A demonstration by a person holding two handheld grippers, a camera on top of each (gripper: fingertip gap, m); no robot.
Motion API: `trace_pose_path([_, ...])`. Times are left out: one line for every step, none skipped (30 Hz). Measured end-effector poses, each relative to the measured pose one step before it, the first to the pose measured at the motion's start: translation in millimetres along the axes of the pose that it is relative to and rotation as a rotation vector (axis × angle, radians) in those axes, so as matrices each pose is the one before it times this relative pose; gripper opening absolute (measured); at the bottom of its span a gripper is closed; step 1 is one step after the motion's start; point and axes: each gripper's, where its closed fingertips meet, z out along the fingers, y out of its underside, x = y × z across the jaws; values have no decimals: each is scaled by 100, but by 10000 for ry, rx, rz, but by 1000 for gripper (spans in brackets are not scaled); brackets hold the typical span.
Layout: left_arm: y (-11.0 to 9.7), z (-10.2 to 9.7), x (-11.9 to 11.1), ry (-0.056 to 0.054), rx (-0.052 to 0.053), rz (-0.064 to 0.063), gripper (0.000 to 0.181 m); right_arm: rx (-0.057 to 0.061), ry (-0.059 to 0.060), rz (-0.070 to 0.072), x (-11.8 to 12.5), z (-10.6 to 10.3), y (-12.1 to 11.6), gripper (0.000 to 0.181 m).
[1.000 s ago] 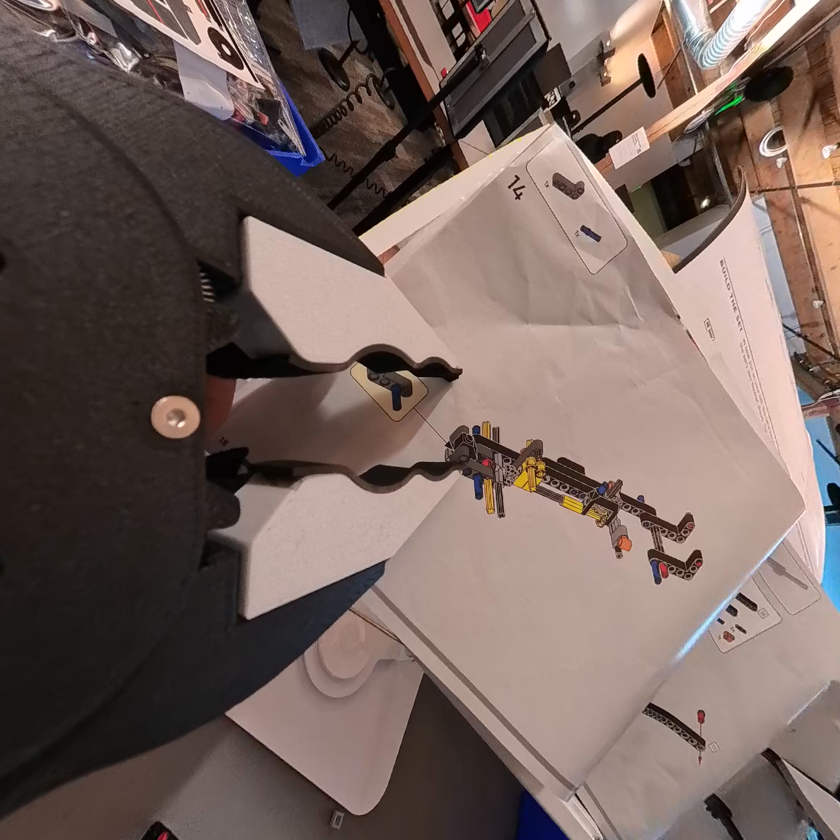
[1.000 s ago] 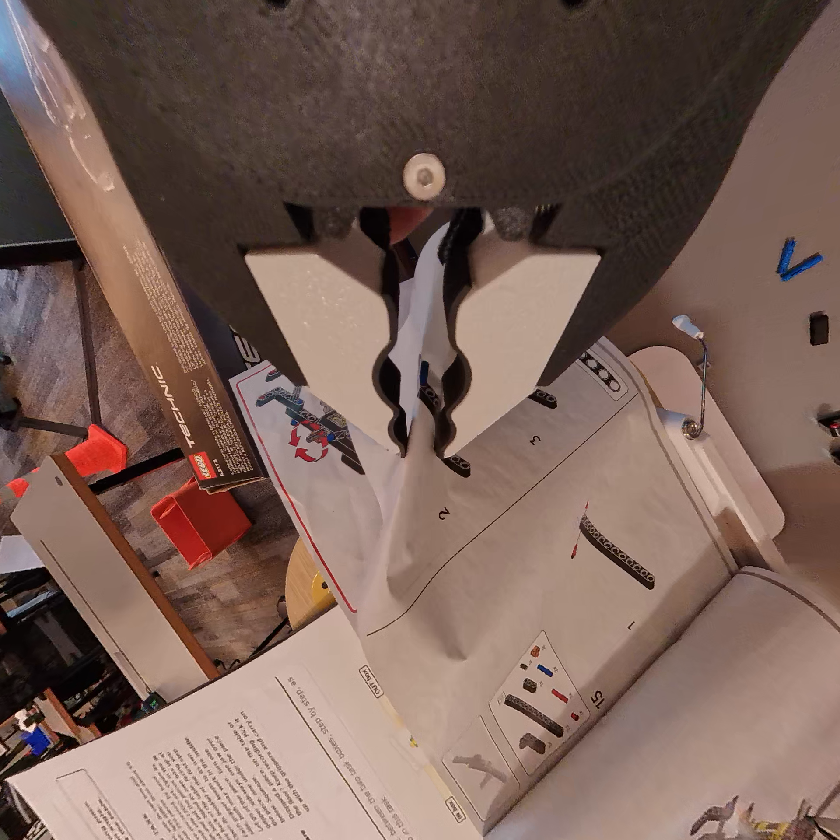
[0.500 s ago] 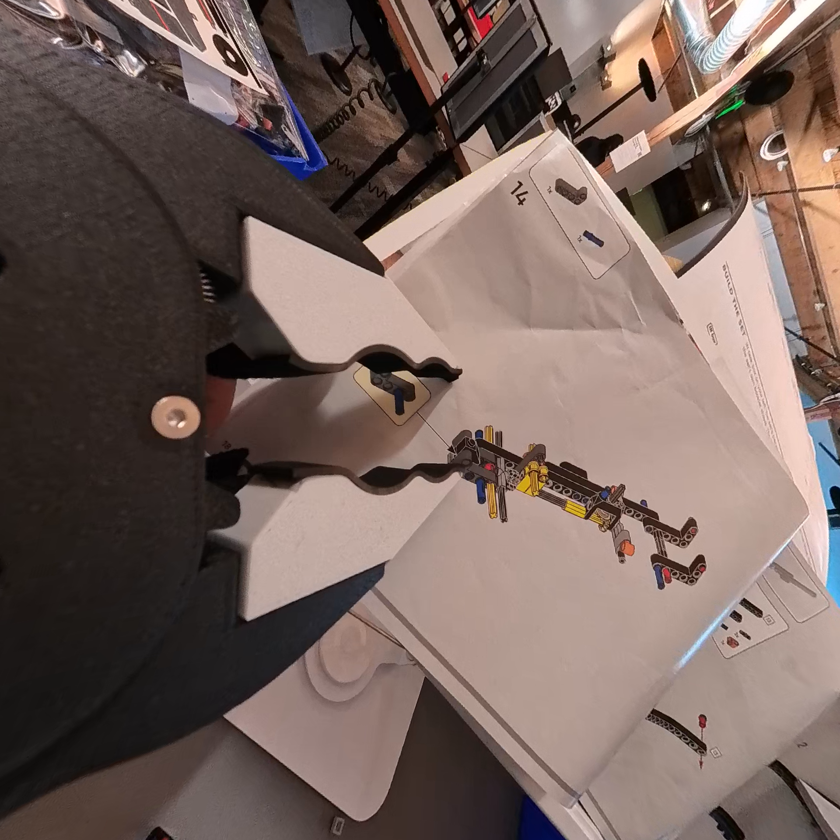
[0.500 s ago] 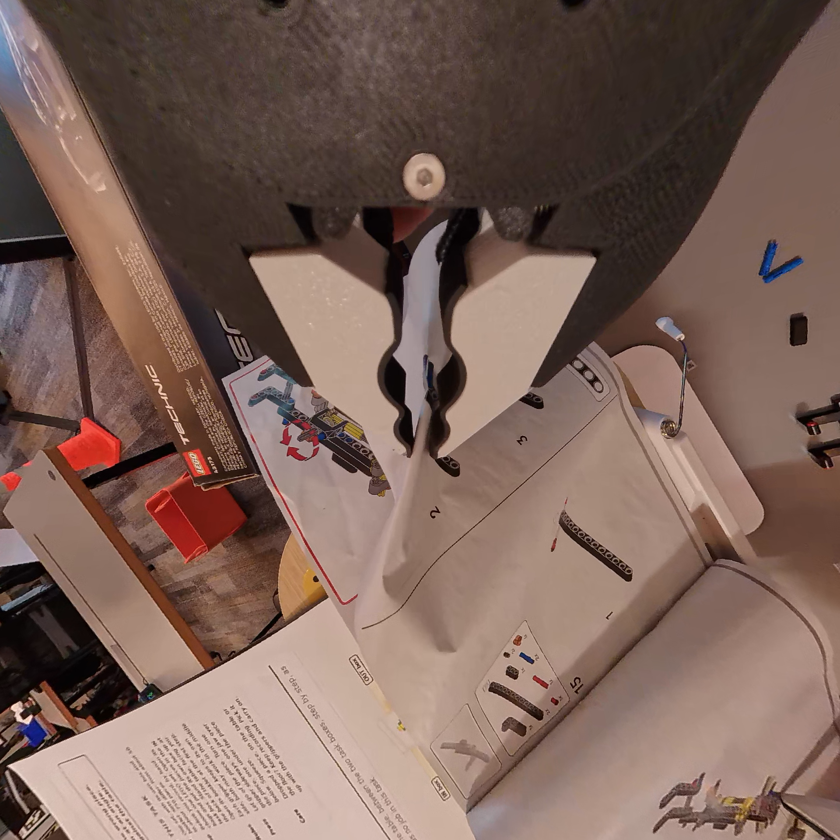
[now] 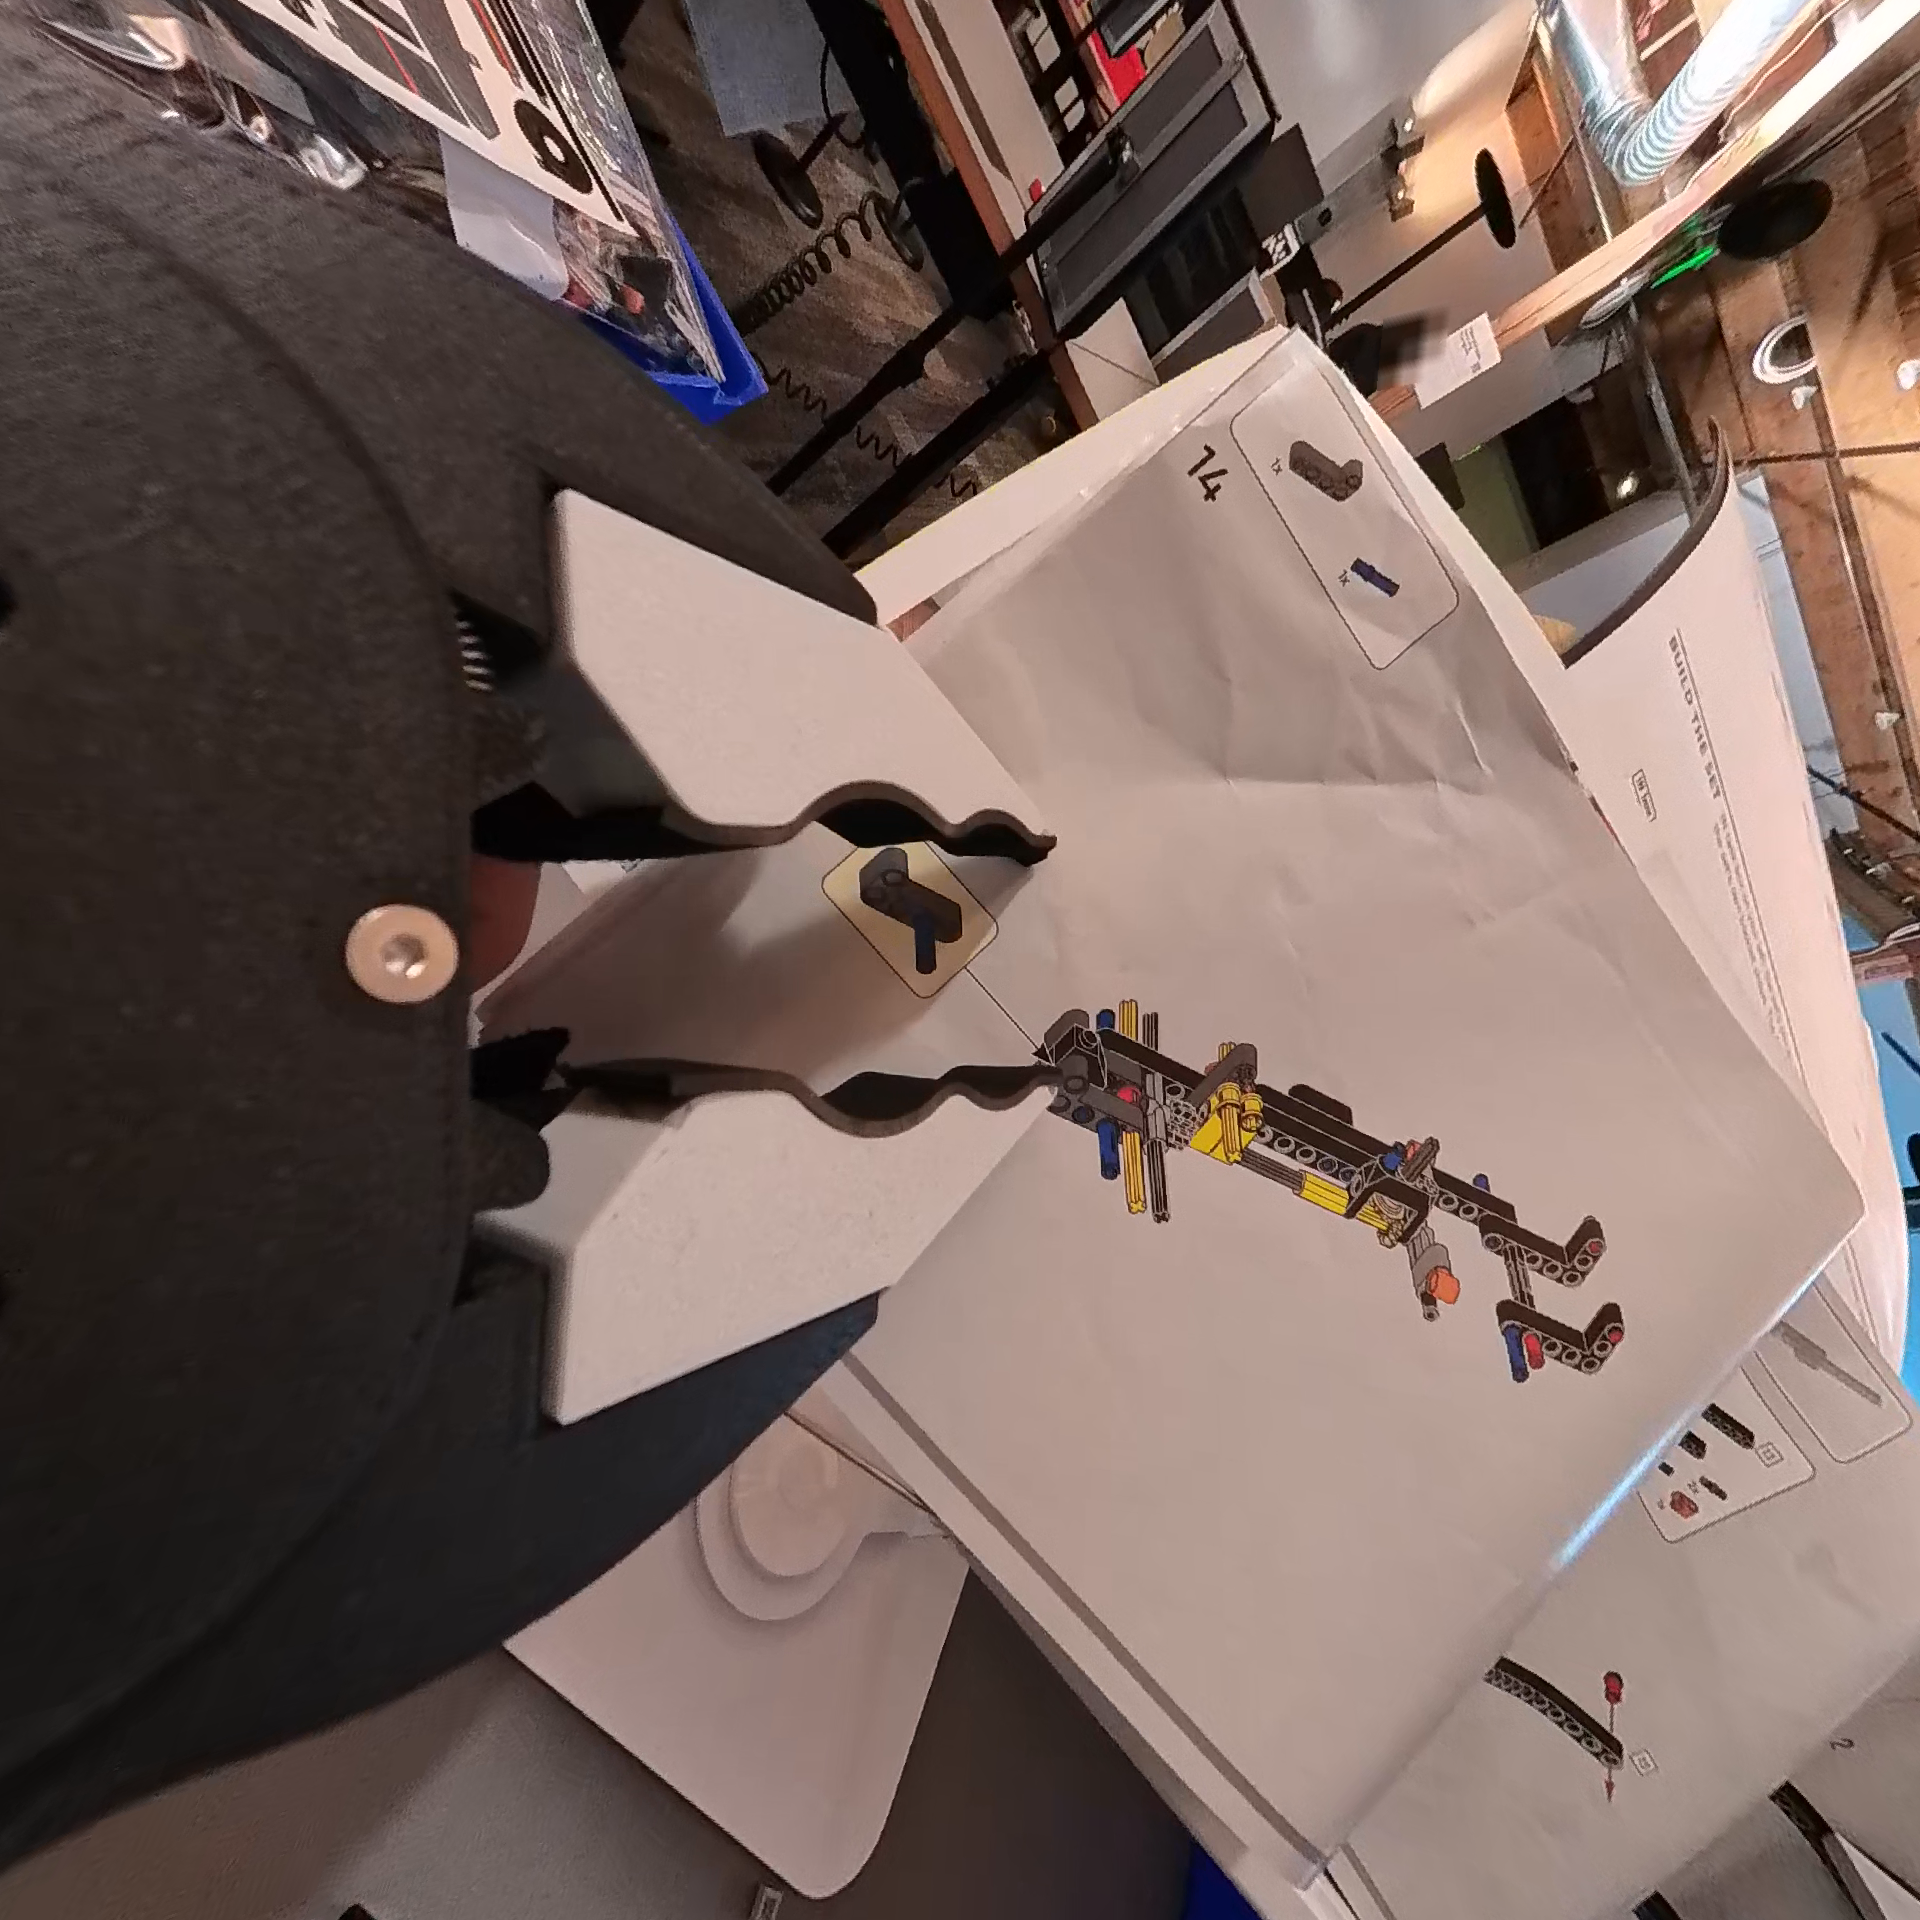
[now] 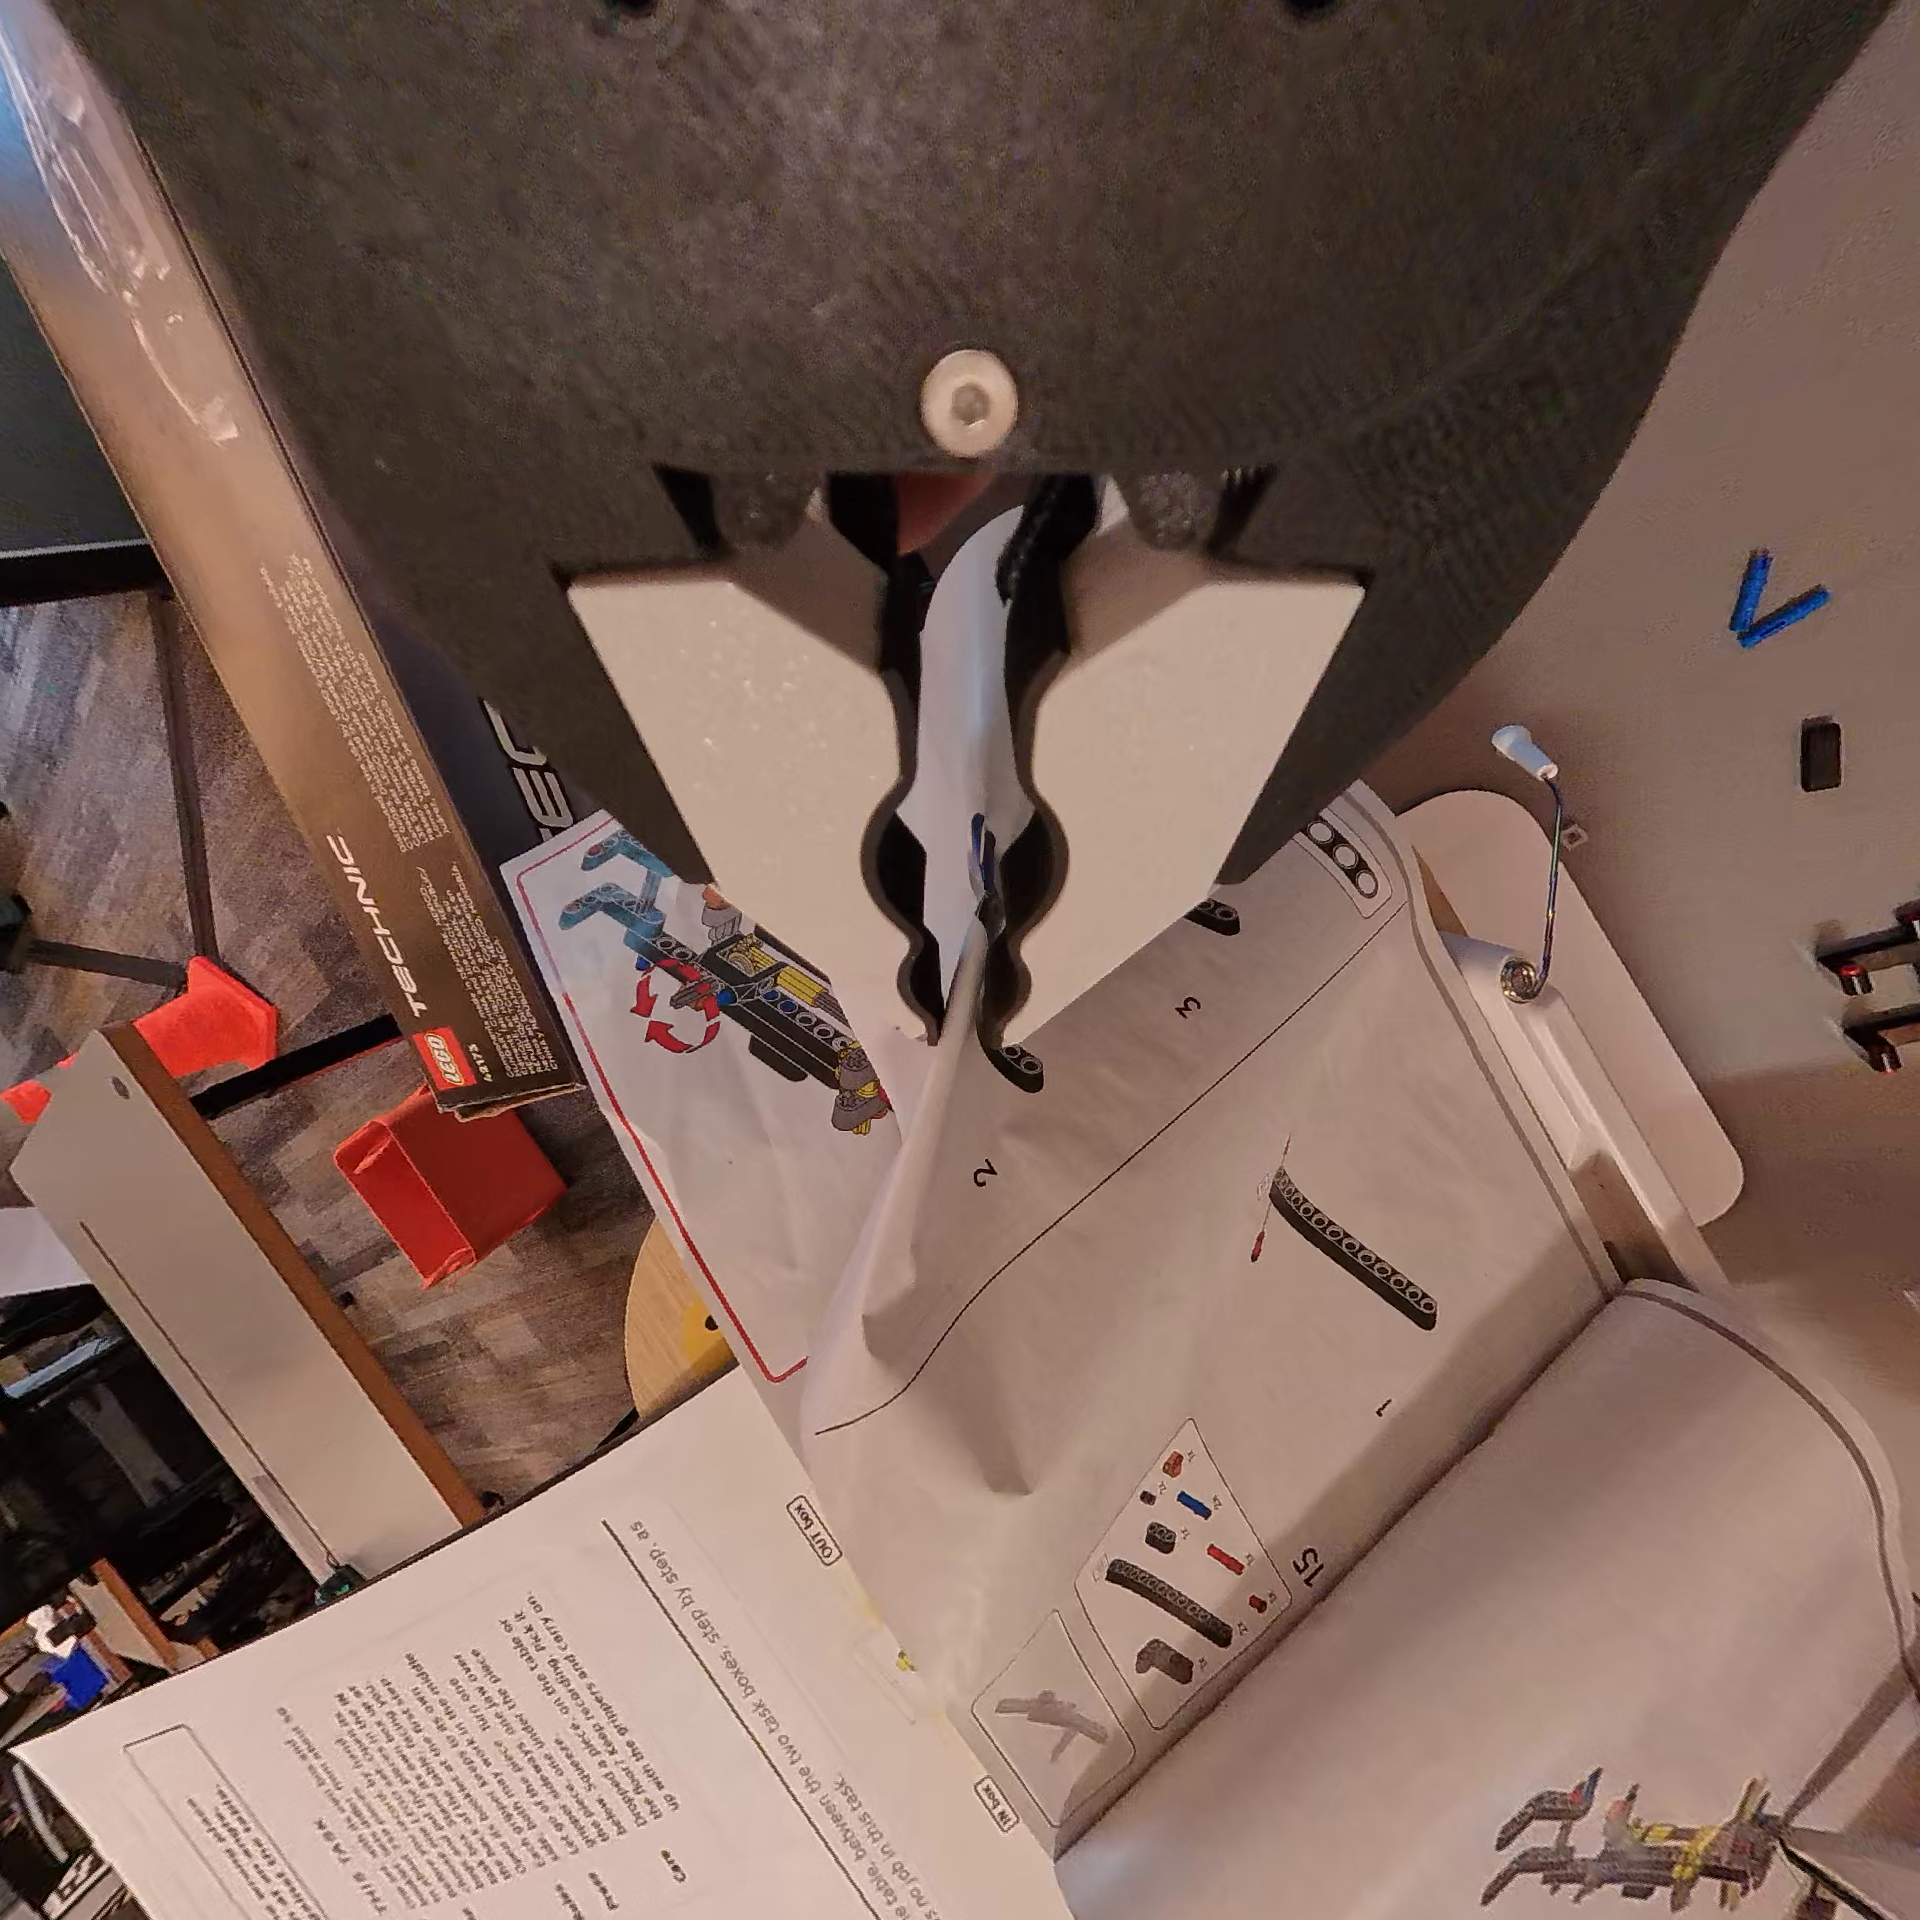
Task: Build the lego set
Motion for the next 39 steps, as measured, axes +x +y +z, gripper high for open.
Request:
trace_pose_path([15, 0, -20, -6, -8, -1, 38, 2, 17, 2, 22, -16, -4, 5])
trace_pose_path([3, -9, -17, -4, -7, -1, 38, 1, 2, 11, 8, -18, 18, 5])
trace_pose_path([8, -6, -11, -3, -4, -2, 38, -1, -8, 16, -22, -3, 29, 5])
trace_pose_path([3, 8, -2, -1, -1, -4, 38, -4, 6, 3, -6, -5, 27, 5])
trace_pose_path([0, 0, 3, 1, 0, -3, 38, -9, 22, 0, 23, -15, 41, 5])
trace_pose_path([-7, -2, -5, -2, -1, 0, 38, 11, 5, 13, 2, -36, 17, 6])
trace_pose_path([2, 1, 3, -3, -4, 2, 38, 32, -8, 29, -14, -21, -6, 6])
trace_pose_path([0, 0, -4, -1, 0, 3, 38, 23, -9, 28, -12, -16, 1, 6])
trace_pose_path([9, 8, 0, 4, 3, -5, 38, 11, 2, 14, -10, -7, 19, 6])
trace_pose_path([2, -3, 1, 2, 1, -10, 38, 9, 5, 6, -5, -3, 29, 7])
trace_pose_path([-1, 1, -4, -1, 1, 3, 38, 12, -3, 14, -13, 7, -2, 6])
trace_pose_path([2, -1, -5, -1, -2, 5, 38, 11, -7, 10, -30, 7, -8, 7])
trace_pose_path([8, -6, -13, -4, -4, -1, 38, 1, 5, -2, -13, 13, -7, 7])
trace_pose_path([4, -4, -17, -4, -1, 3, 38, -2, 8, -4, -7, -6, -5, 7])
trace_pose_path([5, -4, -7, -1, -1, -5, 38, -7, 2, -6, -22, 3, -10, 6])
trace_pose_path([10, 1, -18, -3, -2, -11, 38, 0, 14, -14, 1, -11, -7, 7])
trace_pose_path([13, -3, -9, -1, 0, 2, 38, 12, 28, -1, 18, -30, -41, 7])
trace_pose_path([1, 1, -2, -6, -3, 4, 38, 0, 22, 12, 21, -34, -17, 8])
trace_pose_path([-3, -4, -8, -6, -5, -4, 38, -24, 27, -3, 28, -16, 27, 8])
trace_pose_path([3, 1, 3, -5, -4, -1, 38, -41, 36, -26, 31, -12, 53, 9])
trace_pose_path([-5, -1, -5, -6, -5, 4, 38, -39, 26, -30, 4, -3, 35, 9])
trace_pose_path([7, -4, -2, -1, -5, 1, 38, -23, 3, -23, -42, 2, 13, 10])
trace_pose_path([1, 1, 11, 2, -3, 2, 38, -17, -5, -10, -45, -1, 19, 10])
trace_pose_path([4, 5, -6, 4, -1, -2, 38, -25, 0, -2, -27, 23, 32, 11])
trace_pose_path([0, -2, 1, 4, 2, -8, 38, -10, 11, -5, -6, 26, 31, 11])
trace_pose_path([-3, 2, 3, 1, 2, -2, 38, 0, 14, 4, 12, 22, 9, 12])
trace_pose_path([4, -4, -10, -1, 0, -1, 38, -13, 20, 18, 30, 36, 36, 12])
trace_pose_path([2, 9, -3, 1, -1, 0, 38, 7, 3, 25, 16, 15, 12, 13])
trace_pose_path([-4, 2, 6, 4, 3, -1, 38, 22, -2, 31, 5, 10, -25, 14])
trace_pose_path([11, -4, -3, 4, 4, -9, 38, 4, -9, 28, -32, 1, 23, 16])
trace_pose_path([1, 7, -6, 2, 2, -6, 38, -18, 33, 25, 29, -14, 40, 17])
trace_pose_path([-1, 1, 1, 1, 1, 2, 38, 9, 20, -8, -18, -43, 7, 18])
trace_pose_path([-6, -2, 1, 1, -2, -3, 38, 24, 8, -18, -48, -54, -37, 18])
trace_pose_path([0, 0, -1, -2, 0, -2, 38, 10, -5, -11, -60, -45, -25, 18])
trace_pose_path([8, 1, -1, -2, 1, 2, 38, -2, 3, -14, -35, -36, -13, 18])
trace_pose_path([-1, 0, 2, -1, 1, -4, 38, -14, 12, -18, -31, -27, -2, 18])
trace_pose_path([2, 8, -5, -3, -1, -3, 38, -16, 11, -15, -24, -10, -5, 18])
trace_pose_path([-3, -4, 9, -5, -3, 7, 38, -18, 1, -9, -30, -12, 4, 18])
trace_pose_path([-6, 0, -1, -2, -5, 5, 38, 0, -20, -8, -72, -18, -15, 18])
